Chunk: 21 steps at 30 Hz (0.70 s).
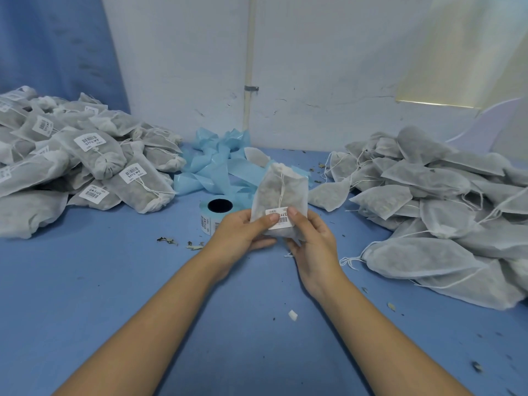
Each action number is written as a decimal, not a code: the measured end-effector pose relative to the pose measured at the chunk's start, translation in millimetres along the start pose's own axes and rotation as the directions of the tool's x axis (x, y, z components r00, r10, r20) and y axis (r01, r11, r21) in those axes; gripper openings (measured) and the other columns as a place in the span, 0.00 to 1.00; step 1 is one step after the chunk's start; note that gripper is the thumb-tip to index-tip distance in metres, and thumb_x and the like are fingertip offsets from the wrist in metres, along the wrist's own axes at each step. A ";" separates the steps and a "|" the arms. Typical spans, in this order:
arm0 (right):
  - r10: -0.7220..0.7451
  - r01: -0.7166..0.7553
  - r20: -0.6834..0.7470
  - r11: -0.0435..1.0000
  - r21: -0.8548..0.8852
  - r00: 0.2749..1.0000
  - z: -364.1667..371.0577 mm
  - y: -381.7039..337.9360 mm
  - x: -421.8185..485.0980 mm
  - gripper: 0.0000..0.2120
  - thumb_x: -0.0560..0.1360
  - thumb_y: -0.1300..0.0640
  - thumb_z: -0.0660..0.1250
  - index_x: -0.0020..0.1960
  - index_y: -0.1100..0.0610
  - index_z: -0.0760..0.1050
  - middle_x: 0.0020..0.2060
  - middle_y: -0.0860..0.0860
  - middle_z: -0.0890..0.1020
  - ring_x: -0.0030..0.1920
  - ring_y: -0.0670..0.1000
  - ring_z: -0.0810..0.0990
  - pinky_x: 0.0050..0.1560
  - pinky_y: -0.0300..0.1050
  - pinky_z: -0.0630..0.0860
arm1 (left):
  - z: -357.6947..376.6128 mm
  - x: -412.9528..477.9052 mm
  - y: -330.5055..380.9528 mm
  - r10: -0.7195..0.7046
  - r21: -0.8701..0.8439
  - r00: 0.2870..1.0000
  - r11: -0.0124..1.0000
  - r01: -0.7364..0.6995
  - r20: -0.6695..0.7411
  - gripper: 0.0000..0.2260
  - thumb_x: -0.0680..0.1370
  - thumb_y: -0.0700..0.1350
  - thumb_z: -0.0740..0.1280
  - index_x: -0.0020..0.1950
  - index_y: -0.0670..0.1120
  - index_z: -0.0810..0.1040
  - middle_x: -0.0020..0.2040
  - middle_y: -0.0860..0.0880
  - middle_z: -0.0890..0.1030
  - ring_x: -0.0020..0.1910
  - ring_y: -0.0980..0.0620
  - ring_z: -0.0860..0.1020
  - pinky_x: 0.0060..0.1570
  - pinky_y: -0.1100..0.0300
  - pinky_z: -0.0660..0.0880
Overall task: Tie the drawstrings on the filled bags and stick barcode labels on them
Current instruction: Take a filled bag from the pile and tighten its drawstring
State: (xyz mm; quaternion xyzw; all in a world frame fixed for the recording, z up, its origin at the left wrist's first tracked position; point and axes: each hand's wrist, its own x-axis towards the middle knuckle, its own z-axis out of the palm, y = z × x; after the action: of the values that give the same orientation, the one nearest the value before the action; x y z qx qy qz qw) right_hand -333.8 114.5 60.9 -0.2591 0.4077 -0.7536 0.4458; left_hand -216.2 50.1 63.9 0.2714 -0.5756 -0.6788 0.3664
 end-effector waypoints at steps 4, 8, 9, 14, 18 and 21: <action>0.027 -0.026 0.000 1.000 0.009 1.000 -1.5 -0.5 1.7 0.07 0.74 0.63 0.69 0.52 0.63 0.79 0.46 0.57 0.84 0.47 0.53 0.83 0.55 0.47 0.79 | -5.0 -0.5 2.4 -0.030 -0.055 0.999 0.998 0.032 0.043 0.15 0.73 0.46 0.69 0.56 0.41 0.80 0.53 0.46 0.84 0.53 0.51 0.82 0.45 0.63 0.79; 0.034 -0.035 0.023 0.999 0.025 0.999 -1.4 0.7 1.6 0.07 0.74 0.62 0.69 0.51 0.62 0.79 0.46 0.57 0.84 0.47 0.52 0.83 0.52 0.46 0.79 | -7.6 -0.6 7.9 -0.044 -0.056 0.997 0.997 0.047 0.061 0.18 0.69 0.49 0.71 0.55 0.41 0.80 0.51 0.47 0.84 0.51 0.52 0.83 0.42 0.63 0.79; 0.042 -0.042 0.021 0.998 0.038 0.999 -1.0 1.1 1.6 0.06 0.73 0.61 0.70 0.50 0.61 0.79 0.45 0.56 0.85 0.46 0.52 0.83 0.50 0.45 0.80 | -8.7 -0.9 10.1 -0.051 -0.023 0.997 0.998 0.053 0.064 0.18 0.69 0.50 0.71 0.55 0.42 0.80 0.51 0.47 0.85 0.50 0.51 0.83 0.41 0.63 0.79; 0.063 -0.063 0.002 0.996 0.064 0.998 0.7 -0.6 3.0 0.15 0.67 0.53 0.71 0.51 0.59 0.78 0.42 0.53 0.84 0.42 0.49 0.82 0.37 0.38 0.77 | -14.0 -3.5 19.7 -0.068 0.149 0.998 0.987 0.068 -0.003 0.08 0.76 0.48 0.67 0.47 0.43 0.79 0.35 0.45 0.82 0.28 0.51 0.79 0.27 0.64 0.75; 0.119 -0.112 -0.074 0.989 0.093 0.990 -3.3 -3.4 5.8 0.18 0.63 0.50 0.72 0.50 0.56 0.79 0.43 0.49 0.82 0.41 0.48 0.79 0.38 0.39 0.76 | -20.9 4.5 37.3 0.103 -0.461 0.971 0.866 -0.195 -0.216 0.09 0.75 0.43 0.67 0.54 0.43 0.75 0.52 0.47 0.79 0.50 0.53 0.82 0.42 0.60 0.80; 0.117 -0.111 -0.073 0.990 0.082 0.990 -5.7 -0.9 7.3 0.12 0.69 0.57 0.72 0.52 0.57 0.79 0.43 0.49 0.82 0.40 0.48 0.79 0.37 0.38 0.77 | -25.2 6.0 42.6 0.137 -0.491 0.970 0.843 -0.220 -0.200 0.41 0.73 0.39 0.68 0.77 0.41 0.45 0.73 0.46 0.66 0.67 0.50 0.72 0.56 0.53 0.78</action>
State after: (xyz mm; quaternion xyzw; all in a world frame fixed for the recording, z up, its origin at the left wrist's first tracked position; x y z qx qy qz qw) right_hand -342.0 110.5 58.8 -0.1883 0.4091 -0.7517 0.4818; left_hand -191.9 27.7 101.1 0.1624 -0.3678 -0.7460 0.5309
